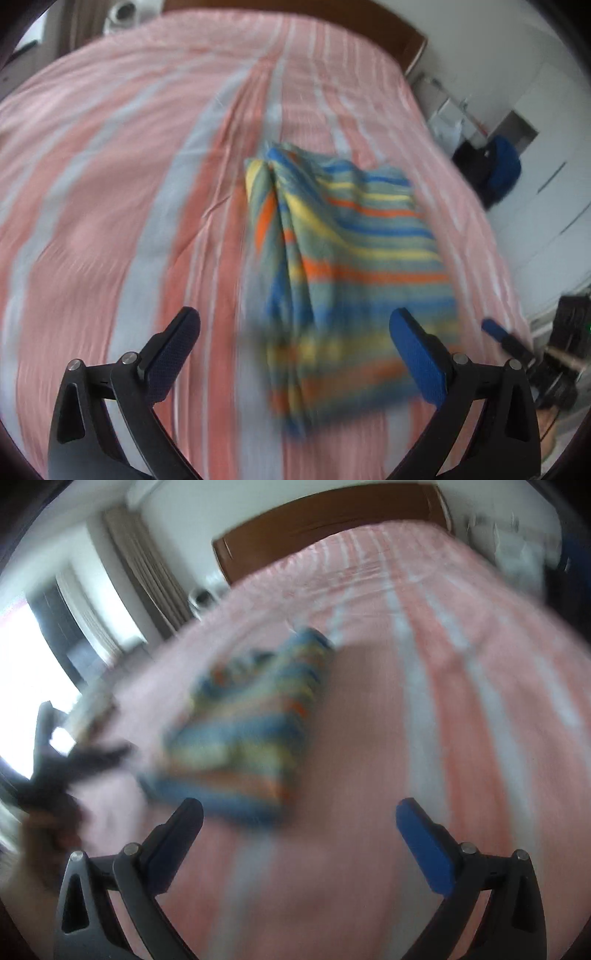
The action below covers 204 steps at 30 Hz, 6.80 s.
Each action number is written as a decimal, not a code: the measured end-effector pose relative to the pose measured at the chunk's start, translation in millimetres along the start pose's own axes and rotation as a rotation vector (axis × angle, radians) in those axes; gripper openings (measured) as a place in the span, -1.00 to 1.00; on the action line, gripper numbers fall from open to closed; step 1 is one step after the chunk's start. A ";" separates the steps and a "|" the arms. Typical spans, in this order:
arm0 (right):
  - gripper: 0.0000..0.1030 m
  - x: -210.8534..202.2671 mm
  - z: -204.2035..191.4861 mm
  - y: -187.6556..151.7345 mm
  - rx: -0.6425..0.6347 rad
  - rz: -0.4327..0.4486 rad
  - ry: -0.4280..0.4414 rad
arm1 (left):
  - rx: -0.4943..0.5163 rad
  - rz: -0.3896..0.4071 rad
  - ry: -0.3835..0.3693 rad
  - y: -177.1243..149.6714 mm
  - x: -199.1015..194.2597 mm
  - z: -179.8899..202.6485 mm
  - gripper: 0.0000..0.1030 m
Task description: Fold small clothes
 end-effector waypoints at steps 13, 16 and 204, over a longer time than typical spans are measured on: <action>-0.64 90.4 -74.0 61.8 -0.347 -0.054 -0.288 | 0.087 0.029 0.129 40.0 22.7 37.5 -0.65; -0.65 58.4 -111.9 61.2 -0.425 0.062 -0.288 | 0.107 0.124 0.113 45.8 -19.2 51.2 -0.65; 0.99 -141.2 -133.2 -76.8 -0.276 0.063 -0.494 | 0.007 0.250 0.436 -172.8 -183.7 116.8 0.99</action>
Point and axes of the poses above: each gripper's, at about its wrist camera, not at the fingertips, and x roughly the way its jaws point, z to its right, y to its top, the point moved 7 cm from there along x, roughly the way its jaws point, and after that the axes turned 10 degrees about -z, right-handed, at the moved point
